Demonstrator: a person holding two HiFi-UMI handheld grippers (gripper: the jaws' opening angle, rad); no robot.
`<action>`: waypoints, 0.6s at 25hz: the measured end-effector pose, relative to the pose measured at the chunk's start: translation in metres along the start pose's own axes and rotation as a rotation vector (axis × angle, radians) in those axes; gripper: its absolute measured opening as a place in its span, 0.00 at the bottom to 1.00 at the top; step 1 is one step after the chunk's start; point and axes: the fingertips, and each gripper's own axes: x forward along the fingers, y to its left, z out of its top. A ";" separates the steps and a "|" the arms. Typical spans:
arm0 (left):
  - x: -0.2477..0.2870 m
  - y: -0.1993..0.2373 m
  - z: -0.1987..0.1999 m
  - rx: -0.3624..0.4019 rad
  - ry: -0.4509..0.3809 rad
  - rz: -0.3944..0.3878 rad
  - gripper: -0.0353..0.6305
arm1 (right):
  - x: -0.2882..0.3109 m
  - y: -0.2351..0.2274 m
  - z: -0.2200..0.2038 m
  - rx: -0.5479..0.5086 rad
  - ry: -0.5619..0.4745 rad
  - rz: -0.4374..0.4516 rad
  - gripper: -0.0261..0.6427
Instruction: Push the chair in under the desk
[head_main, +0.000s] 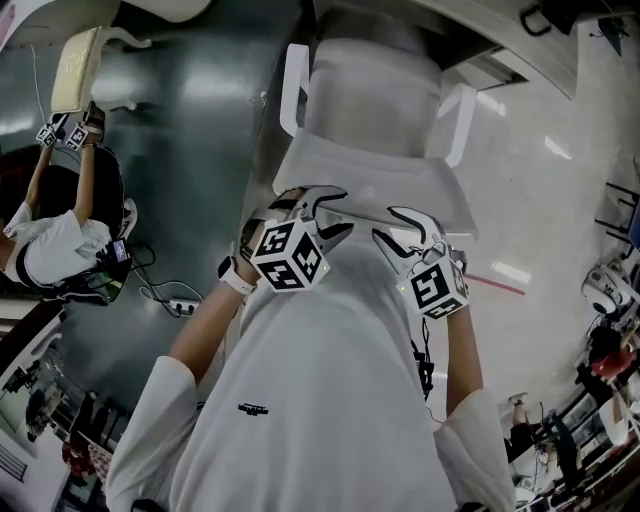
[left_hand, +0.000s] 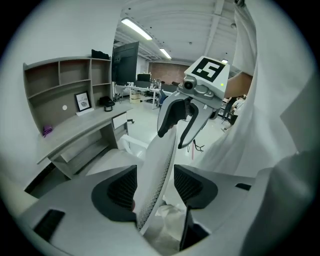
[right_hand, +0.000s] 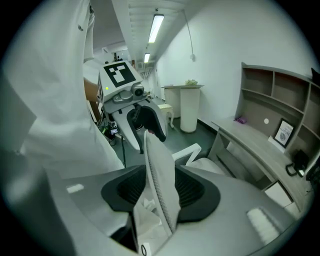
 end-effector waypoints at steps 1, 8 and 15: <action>0.003 0.002 -0.002 0.019 0.013 0.017 0.38 | 0.003 0.001 -0.005 -0.010 0.017 0.008 0.32; 0.025 -0.002 -0.015 0.078 0.067 0.043 0.38 | 0.018 0.007 -0.031 -0.068 0.082 0.002 0.32; 0.032 -0.010 -0.022 0.205 0.098 0.083 0.29 | 0.030 0.009 -0.041 -0.170 0.152 -0.056 0.23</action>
